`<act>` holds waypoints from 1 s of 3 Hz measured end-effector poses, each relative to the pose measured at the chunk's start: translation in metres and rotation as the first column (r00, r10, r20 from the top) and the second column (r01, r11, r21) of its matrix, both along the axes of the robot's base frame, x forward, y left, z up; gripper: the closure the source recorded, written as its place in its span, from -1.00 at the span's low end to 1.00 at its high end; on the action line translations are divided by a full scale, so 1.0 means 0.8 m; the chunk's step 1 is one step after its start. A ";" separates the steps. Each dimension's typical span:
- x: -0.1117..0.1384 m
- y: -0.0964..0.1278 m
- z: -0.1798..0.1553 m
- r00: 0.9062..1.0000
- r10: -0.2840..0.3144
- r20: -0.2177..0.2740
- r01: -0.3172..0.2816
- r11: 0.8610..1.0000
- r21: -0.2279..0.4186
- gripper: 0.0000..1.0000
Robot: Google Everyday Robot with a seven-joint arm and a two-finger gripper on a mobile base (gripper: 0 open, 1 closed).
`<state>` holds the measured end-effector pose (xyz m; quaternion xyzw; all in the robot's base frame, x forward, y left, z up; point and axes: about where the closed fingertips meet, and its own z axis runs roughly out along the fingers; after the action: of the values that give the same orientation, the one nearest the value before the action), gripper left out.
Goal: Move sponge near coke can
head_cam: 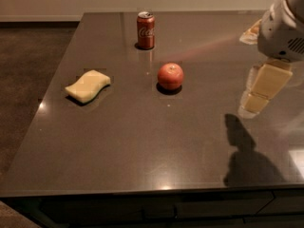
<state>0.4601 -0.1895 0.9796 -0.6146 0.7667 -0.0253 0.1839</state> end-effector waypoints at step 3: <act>0.104 0.174 -0.017 0.988 0.153 0.011 -0.153 0.979 0.131 -1.00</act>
Offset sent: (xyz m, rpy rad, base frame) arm 0.0953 0.1538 -0.0146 0.1635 -0.0054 0.1687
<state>0.5435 -0.0502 0.9661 -0.6582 0.7171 0.0392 0.2259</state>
